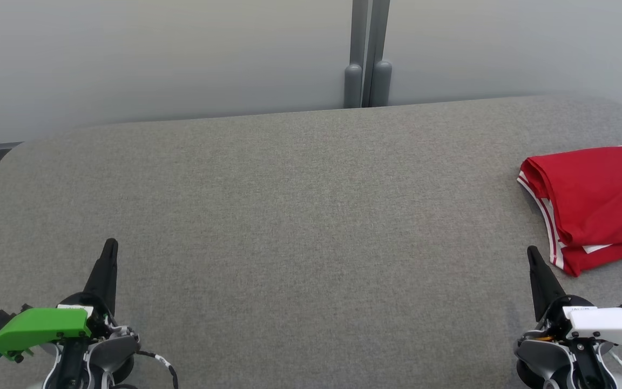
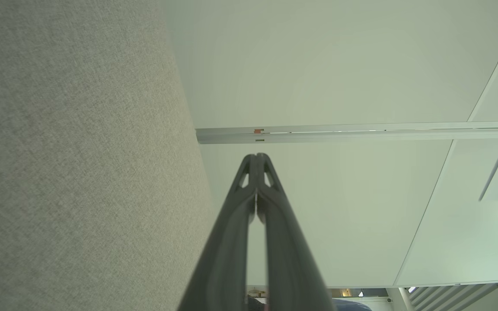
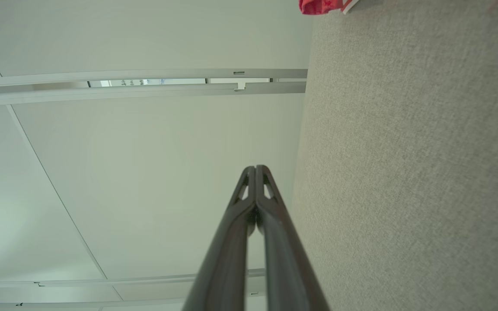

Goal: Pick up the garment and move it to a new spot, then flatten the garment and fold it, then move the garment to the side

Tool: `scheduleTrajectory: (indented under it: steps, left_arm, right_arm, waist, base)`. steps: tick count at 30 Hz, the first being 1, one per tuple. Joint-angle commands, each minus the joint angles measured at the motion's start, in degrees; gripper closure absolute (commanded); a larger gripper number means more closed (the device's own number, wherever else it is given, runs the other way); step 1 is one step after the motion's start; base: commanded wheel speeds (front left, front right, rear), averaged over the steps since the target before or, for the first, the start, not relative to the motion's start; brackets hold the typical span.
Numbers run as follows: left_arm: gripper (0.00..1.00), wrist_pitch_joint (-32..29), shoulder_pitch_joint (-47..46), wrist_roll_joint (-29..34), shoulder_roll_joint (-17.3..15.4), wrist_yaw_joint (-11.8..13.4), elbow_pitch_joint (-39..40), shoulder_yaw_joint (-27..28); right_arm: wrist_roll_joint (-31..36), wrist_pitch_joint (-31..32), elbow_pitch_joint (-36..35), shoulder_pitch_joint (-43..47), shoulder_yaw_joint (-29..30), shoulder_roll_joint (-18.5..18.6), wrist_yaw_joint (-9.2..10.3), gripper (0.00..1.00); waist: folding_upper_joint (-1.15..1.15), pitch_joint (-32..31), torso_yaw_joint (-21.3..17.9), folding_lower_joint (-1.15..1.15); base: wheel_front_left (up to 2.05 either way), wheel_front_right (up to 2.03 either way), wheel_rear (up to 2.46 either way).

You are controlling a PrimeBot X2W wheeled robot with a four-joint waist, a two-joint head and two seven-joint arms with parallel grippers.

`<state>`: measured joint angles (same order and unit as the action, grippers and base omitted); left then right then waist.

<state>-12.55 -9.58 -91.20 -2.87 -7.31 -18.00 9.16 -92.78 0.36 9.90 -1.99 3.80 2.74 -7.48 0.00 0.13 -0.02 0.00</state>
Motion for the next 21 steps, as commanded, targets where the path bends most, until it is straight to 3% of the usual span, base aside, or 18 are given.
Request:
scheduleTrajectory:
  steps: [1,21]
  left_arm:
    - [1.00,-0.21,-0.89,-0.62,0.02,-0.34,0.20,0.15]
    - [1.00,-0.20,-0.89,-0.63,0.01,-0.33,0.20,0.14]
  right_arm:
    - [-0.35,0.11,-0.23,-0.43,0.09,0.26,-0.02,1.00]
    - [-0.36,0.11,-0.23,-0.42,0.08,0.26,-0.02,1.00]
  waist:
    - [0.00,0.00,0.00,0.00]
    - [0.00,0.00,0.00,0.00]
  base:
    - [0.00,0.00,0.00]
    - [0.00,0.00,0.00]
